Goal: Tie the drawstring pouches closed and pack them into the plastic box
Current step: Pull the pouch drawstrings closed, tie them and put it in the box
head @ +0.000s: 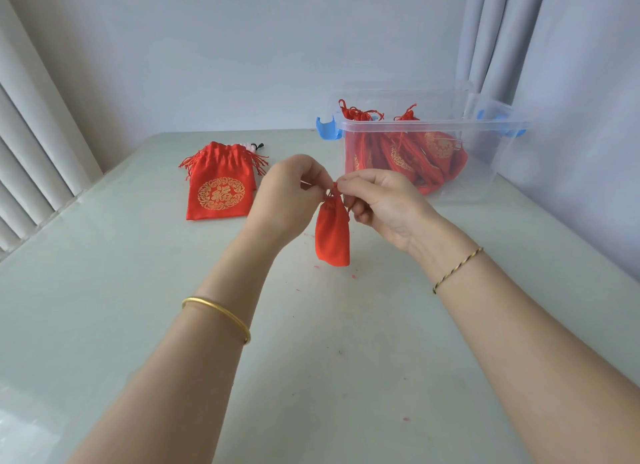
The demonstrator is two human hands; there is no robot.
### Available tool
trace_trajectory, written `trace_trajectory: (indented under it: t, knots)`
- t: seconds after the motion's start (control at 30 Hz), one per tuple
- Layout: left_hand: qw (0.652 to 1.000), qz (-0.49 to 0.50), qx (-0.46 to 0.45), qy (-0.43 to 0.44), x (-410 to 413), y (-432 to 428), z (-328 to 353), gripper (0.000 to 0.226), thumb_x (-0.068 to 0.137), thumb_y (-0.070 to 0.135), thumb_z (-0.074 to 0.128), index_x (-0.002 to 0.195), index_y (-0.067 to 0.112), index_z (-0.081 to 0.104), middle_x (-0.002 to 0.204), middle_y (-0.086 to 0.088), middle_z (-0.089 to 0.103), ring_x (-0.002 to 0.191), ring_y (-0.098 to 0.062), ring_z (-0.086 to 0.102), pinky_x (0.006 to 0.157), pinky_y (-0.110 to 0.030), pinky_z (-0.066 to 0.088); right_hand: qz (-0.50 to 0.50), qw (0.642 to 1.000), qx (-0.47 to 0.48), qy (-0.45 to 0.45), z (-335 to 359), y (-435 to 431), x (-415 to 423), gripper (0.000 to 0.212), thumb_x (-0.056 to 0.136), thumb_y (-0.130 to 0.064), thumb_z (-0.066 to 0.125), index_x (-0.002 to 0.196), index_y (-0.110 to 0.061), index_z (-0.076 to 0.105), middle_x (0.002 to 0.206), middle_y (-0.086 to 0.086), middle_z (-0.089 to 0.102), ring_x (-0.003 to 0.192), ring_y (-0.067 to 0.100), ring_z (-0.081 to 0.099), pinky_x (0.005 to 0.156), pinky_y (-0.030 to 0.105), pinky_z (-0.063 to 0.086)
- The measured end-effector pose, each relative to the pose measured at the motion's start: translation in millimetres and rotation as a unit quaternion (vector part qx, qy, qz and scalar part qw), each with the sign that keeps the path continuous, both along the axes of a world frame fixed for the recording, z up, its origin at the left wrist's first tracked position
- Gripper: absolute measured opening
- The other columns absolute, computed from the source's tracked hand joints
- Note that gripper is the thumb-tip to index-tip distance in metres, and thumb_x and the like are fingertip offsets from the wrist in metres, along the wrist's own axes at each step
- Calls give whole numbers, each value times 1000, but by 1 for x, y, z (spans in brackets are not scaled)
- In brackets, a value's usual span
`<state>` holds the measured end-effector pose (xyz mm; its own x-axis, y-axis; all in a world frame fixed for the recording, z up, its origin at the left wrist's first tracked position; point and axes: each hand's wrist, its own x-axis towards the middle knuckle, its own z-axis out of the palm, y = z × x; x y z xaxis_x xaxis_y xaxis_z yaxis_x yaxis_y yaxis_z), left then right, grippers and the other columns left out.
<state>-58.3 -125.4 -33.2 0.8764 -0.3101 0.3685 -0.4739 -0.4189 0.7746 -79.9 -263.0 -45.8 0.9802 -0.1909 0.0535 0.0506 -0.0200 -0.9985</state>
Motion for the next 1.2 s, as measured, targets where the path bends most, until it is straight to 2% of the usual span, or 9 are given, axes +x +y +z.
trace_trajectory:
  t: [0.1, 0.23, 0.37, 0.57, 0.83, 0.9, 1.0, 1.1, 1.2]
  knots:
    - [1000, 17, 2, 14, -1, -1, 3, 21, 80, -1, 51, 82, 14, 65, 77, 3, 66, 72, -14, 62, 63, -22, 46, -7, 1000, 24, 10, -2, -3, 1, 16, 86, -5, 59, 72, -11, 63, 58, 2, 48, 47, 8, 39, 42, 15, 33]
    - [999, 28, 17, 6, 0, -1, 3, 7, 80, 14, 62, 83, 12, 67, 79, 2, 67, 68, -9, 60, 55, -12, 42, -14, 1000, 12, 2, -3, -3, 2, 15, 85, -6, 60, 71, -10, 63, 57, 0, 49, 48, 8, 40, 43, 15, 34]
    - [998, 37, 47, -27, 1, -2, -1, 6, 80, 17, 68, 83, 14, 65, 85, -2, 68, 80, -14, 63, 65, -20, 45, -5, 1000, -16, -13, -2, -3, 1, 15, 86, -6, 59, 72, -9, 64, 56, -1, 51, 48, 7, 42, 46, 16, 34]
    - [991, 66, 95, -65, 2, -4, -3, 8, 84, 15, 62, 85, 9, 66, 87, -6, 66, 80, -19, 60, 68, -27, 45, 10, 996, -85, -28, -2, -7, -1, 12, 85, -7, 63, 75, -11, 67, 63, 1, 58, 51, 6, 47, 51, 17, 40]
    - [993, 89, 69, -28, 7, 2, -8, 13, 87, 3, 46, 84, 10, 56, 86, -9, 66, 84, -24, 61, 64, -30, 43, -101, 967, -225, -68, -9, -30, 1, 22, 83, -5, 65, 67, -20, 65, 59, -7, 58, 43, -1, 49, 51, 17, 40]
    - [996, 74, 56, 3, 8, 2, -10, 13, 88, 3, 45, 82, 10, 55, 83, -8, 66, 81, -22, 64, 68, -31, 49, -89, 962, -253, -51, -12, -29, 0, 17, 84, -5, 63, 73, -17, 66, 62, -7, 58, 45, 0, 51, 49, 18, 43]
    - [997, 44, -13, 60, 9, 6, -7, 14, 87, 3, 47, 77, 12, 53, 73, -1, 66, 81, -24, 68, 79, -42, 55, -78, 962, -256, -54, -1, -27, -4, 20, 86, -5, 59, 103, -15, 64, 86, -4, 61, 57, 9, 60, 48, 20, 46]
    - [994, 23, -70, 83, 4, 4, 1, 12, 87, 2, 49, 79, 7, 55, 73, -3, 67, 70, -17, 69, 77, -39, 55, -53, 967, -246, -46, 17, -21, -15, 14, 85, -18, 63, 96, -12, 58, 92, 1, 62, 64, 14, 67, 50, 25, 48]
    - [990, -11, -101, 95, -2, -5, 11, 12, 88, 2, 51, 78, 6, 58, 77, -7, 67, 69, -18, 64, 74, -34, 55, -26, 926, -375, -17, 20, -10, -21, 47, 78, -44, 68, 84, 2, 61, 81, 13, 69, 66, 20, 64, 56, 31, 44]
